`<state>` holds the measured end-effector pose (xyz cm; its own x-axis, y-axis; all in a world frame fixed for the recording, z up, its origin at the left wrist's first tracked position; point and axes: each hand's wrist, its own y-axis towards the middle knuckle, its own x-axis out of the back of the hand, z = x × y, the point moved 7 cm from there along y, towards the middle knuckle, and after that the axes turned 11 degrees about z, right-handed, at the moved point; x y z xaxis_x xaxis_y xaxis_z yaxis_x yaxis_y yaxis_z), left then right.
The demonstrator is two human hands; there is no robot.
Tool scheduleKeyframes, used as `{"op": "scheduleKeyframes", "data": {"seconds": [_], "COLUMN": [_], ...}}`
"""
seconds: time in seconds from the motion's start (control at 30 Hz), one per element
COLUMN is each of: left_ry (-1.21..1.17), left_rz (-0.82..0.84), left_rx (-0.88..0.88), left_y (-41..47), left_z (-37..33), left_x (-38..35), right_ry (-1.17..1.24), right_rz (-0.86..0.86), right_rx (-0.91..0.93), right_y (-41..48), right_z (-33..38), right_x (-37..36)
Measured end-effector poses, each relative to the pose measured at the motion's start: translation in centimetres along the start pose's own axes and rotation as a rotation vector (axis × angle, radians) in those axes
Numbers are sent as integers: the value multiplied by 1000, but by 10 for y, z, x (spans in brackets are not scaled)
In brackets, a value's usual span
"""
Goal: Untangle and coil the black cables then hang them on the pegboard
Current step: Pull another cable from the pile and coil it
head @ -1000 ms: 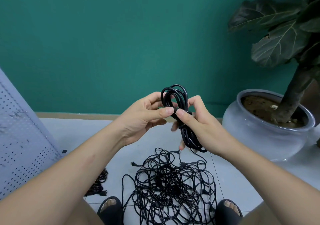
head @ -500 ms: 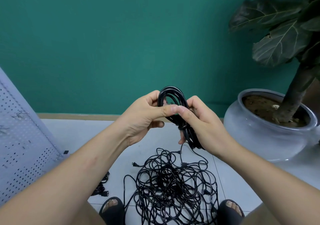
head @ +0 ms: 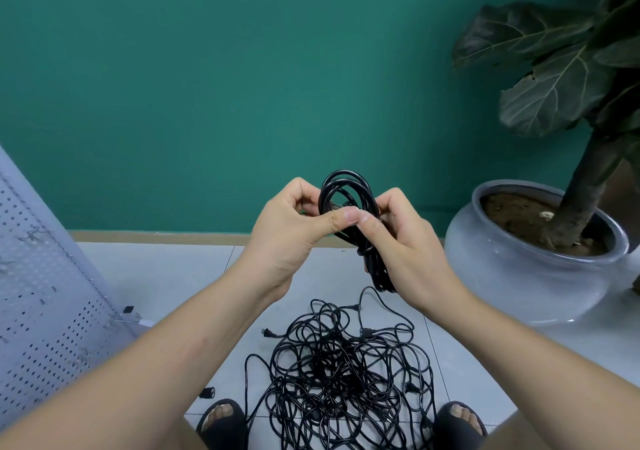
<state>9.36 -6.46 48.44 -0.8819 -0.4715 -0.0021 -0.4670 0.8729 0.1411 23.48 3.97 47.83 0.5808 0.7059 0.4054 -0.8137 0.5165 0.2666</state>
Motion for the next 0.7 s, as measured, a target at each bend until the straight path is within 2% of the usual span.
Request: {"op": "scheduleKeyframes", "data": {"seconds": [0.2, 0.3, 0.47, 0.6, 0.7], "left_ry": [170, 280, 310, 469, 568], "left_rz": [-192, -216, -51, 170, 225], "left_rx": [-165, -255, -231, -173, -183], "left_y": [-11, -17, -9, -2, 0], "left_z": [-5, -13, -13, -5, 1], "left_x": [-1, -7, -10, -13, -13], "right_ry": [-45, -75, 174, 304, 279], "right_rz": [-19, -38, 115, 54, 47], "right_rx": [-30, -40, -87, -108, -118], "right_y": [5, 9, 16, 15, 13], "right_z": [-3, -2, -15, -21, -23], "right_x": [-1, -3, -4, 9, 8]}}
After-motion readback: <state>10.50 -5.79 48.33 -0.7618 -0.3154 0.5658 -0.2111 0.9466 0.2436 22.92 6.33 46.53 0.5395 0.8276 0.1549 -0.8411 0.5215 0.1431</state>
